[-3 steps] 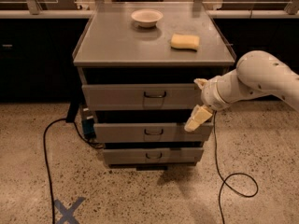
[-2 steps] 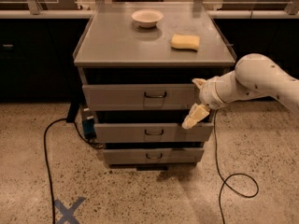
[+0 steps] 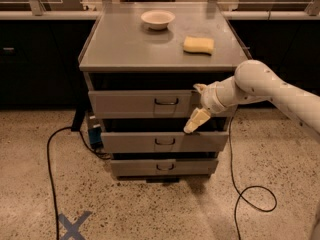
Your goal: Open top drawer
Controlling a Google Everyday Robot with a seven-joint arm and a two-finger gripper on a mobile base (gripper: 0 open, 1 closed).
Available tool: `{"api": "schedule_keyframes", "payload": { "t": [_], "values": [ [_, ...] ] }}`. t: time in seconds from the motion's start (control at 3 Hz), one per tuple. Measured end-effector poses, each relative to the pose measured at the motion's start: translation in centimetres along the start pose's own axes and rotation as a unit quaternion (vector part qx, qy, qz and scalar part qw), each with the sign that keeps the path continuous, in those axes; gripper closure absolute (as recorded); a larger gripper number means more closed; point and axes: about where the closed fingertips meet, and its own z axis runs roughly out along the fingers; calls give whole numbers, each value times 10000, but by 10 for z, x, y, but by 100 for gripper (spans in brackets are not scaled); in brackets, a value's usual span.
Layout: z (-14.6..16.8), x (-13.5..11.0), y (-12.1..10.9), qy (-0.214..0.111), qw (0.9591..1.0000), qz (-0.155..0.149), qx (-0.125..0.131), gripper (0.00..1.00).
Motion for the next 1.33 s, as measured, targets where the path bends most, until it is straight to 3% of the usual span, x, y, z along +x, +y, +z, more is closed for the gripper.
{"api": "schedule_keyframes", "payload": {
  "t": [0.67,1.0,1.33],
  "values": [
    [44,-2,-8,-130,9998,-35,-137,0],
    [45,-2,-7,-129,9998,-33,-144,0],
    [53,-1,-6,-54,9995,58,-307,0]
  ]
}}
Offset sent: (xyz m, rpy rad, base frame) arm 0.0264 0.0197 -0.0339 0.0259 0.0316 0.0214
